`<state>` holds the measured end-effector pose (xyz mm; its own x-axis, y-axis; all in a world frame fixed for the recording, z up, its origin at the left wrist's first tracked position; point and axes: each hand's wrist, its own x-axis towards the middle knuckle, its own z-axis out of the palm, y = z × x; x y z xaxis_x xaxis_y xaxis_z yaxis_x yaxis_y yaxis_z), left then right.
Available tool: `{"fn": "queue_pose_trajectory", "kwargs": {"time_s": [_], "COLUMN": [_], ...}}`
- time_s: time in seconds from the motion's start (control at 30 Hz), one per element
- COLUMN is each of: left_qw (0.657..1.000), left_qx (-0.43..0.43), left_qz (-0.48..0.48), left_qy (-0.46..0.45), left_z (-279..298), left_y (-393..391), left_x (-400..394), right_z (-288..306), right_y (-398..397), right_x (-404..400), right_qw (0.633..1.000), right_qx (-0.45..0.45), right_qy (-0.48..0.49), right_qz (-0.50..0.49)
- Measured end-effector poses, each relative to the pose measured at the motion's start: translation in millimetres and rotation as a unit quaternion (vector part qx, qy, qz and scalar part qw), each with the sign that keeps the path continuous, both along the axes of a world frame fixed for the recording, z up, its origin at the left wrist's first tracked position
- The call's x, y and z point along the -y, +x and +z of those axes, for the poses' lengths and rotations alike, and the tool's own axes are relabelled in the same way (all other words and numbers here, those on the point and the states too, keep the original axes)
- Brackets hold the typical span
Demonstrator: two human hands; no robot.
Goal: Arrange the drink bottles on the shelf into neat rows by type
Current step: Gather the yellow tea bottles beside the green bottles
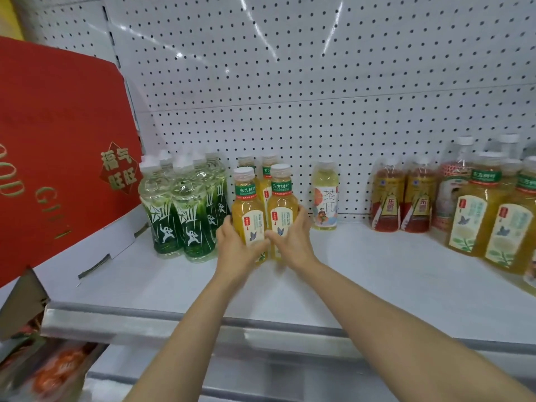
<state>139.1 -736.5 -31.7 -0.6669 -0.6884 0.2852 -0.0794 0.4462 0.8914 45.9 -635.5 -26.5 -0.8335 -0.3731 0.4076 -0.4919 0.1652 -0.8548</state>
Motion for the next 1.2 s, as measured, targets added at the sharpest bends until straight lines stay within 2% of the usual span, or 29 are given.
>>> {"fn": "queue_pose_trajectory", "kwargs": {"time_s": [0.07,0.17,0.4,0.53,0.6,0.8,1.1,1.2], "left_qw": [0.996,0.993,0.991,0.99,0.992,0.992,0.987,0.982], "left_qx": [0.044,0.061,0.062,0.054,0.053,0.079,0.132,0.132], "left_qz": [0.061,0.095,0.046,0.018,0.043,0.094,0.072,0.084], "left_qy": [-0.049,-0.027,0.108,0.126,0.106,-0.028,-0.059,-0.101], "left_z": [2.5,14.4,21.7,23.9,23.5,26.7,29.1,30.3], "left_y": [-8.5,-23.6,-51.0,-57.0,-59.5,-67.0,-68.6,-58.1], "left_x": [-1.2,1.8,39.1,47.3,42.0,40.5,42.3,35.7], "right_z": [-1.1,-1.9,0.0,0.3,0.1,3.5,-0.2,-0.2], "right_y": [-5.9,-12.9,-27.8,-30.0,-30.8,-35.3,-38.5,-33.6], "right_x": [6.2,12.4,28.2,39.1,43.6,53.8,49.4,25.9], "right_qw": [1.0,0.999,0.996,0.995,0.993,0.987,0.983,0.976], "right_qx": [0.015,0.019,0.016,0.015,0.015,0.023,0.064,0.023], "right_qy": [0.01,0.03,0.047,0.054,0.056,0.063,0.115,0.175], "right_qz": [-0.003,-0.038,-0.068,-0.086,-0.101,-0.147,-0.129,-0.13]}}
